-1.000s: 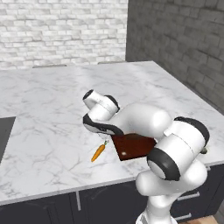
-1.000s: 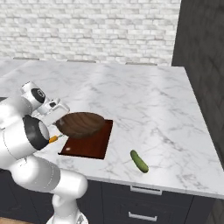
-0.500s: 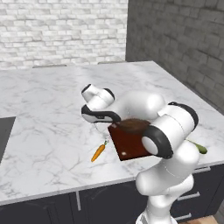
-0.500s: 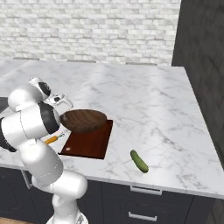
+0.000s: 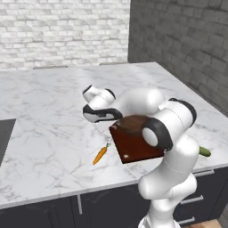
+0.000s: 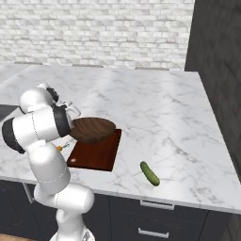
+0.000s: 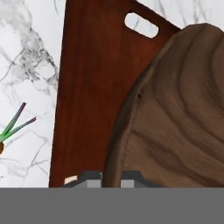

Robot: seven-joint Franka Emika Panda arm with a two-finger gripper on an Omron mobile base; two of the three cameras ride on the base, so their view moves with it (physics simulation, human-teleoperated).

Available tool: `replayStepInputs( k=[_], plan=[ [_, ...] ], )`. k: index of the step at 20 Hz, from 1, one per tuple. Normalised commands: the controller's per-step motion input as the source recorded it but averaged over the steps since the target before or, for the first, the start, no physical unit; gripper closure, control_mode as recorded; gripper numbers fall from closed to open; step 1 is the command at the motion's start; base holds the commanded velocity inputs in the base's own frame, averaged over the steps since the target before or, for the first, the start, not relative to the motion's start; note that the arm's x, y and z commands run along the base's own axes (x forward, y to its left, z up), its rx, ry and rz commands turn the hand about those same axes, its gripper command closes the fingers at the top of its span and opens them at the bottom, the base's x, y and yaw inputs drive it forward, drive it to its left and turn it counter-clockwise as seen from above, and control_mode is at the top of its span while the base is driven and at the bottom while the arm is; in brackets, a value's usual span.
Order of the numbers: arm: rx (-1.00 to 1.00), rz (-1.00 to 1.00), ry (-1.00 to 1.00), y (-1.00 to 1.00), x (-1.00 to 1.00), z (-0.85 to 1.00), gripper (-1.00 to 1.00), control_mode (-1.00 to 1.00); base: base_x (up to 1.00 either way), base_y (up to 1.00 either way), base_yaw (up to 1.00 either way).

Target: Place the two vegetables and bowl onto the tray for setting up a vegetable dip station.

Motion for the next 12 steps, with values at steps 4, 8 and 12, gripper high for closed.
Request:
replayStepInputs(
  k=[4,8,12],
  plan=[
    [0.00,-0.10,0.00,-0.03,0.24,-0.15,1.00,-1.00,0.00,0.00,0.00],
    [0.00,-0.06,0.00,-0.02,0.21,-0.17,1.00,-1.00,0.00,0.00,0.00],
    [0.00,-0.05,0.00,-0.02,0.20,-0.19,1.00,-1.00,0.00,0.00,0.00]
  ],
)
